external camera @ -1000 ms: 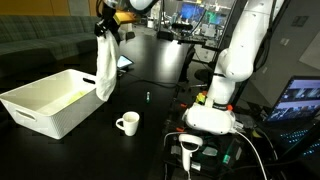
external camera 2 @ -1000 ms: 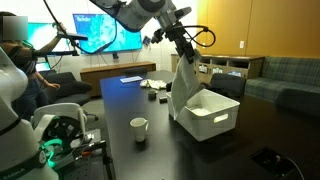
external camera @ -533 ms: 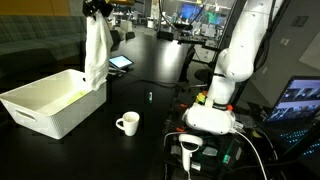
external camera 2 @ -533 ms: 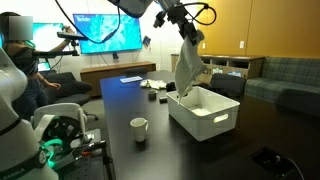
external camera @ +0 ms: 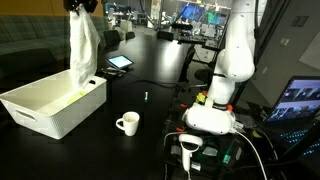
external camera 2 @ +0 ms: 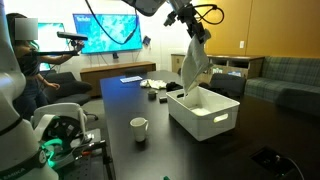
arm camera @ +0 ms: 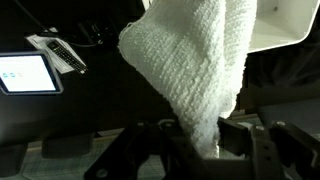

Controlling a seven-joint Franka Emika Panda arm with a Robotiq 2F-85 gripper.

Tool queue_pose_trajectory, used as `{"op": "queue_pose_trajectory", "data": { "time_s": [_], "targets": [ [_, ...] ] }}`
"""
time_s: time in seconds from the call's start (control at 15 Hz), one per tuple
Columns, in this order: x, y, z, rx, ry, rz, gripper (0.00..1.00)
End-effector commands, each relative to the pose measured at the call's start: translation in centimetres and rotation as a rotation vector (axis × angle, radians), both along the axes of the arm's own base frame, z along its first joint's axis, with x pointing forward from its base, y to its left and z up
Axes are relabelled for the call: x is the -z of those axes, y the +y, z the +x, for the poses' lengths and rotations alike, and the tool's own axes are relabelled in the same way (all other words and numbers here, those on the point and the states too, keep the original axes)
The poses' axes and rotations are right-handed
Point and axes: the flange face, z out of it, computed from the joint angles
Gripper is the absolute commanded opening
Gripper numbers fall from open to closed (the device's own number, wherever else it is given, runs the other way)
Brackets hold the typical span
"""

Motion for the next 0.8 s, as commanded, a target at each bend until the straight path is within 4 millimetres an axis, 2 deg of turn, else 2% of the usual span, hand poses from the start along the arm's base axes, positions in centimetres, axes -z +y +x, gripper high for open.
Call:
{"op": "queue_pose_trajectory", "data": {
  "time_s": [0.0, 0.13, 0.4, 0.53, 0.6, 0.67, 0.73],
  "targets": [
    [1.2, 1.1, 4.9, 0.008, 0.052, 0.004, 0.04],
    [3.2, 0.9, 6.8, 0.02, 0.1, 0.003, 0.03],
    [7.2, -1.0, 10.3, 0.045, 0.193, 0.023, 0.04],
    [8.9, -2.2, 11.5, 0.05, 0.23, 0.04, 0.11],
    [9.7, -2.7, 12.0, 0.051, 0.249, 0.042, 0.1],
    [10.5, -3.1, 12.4, 0.048, 0.264, 0.041, 0.39],
    [11.0, -3.4, 12.6, 0.037, 0.279, 0.035, 0.4]
  ]
}}
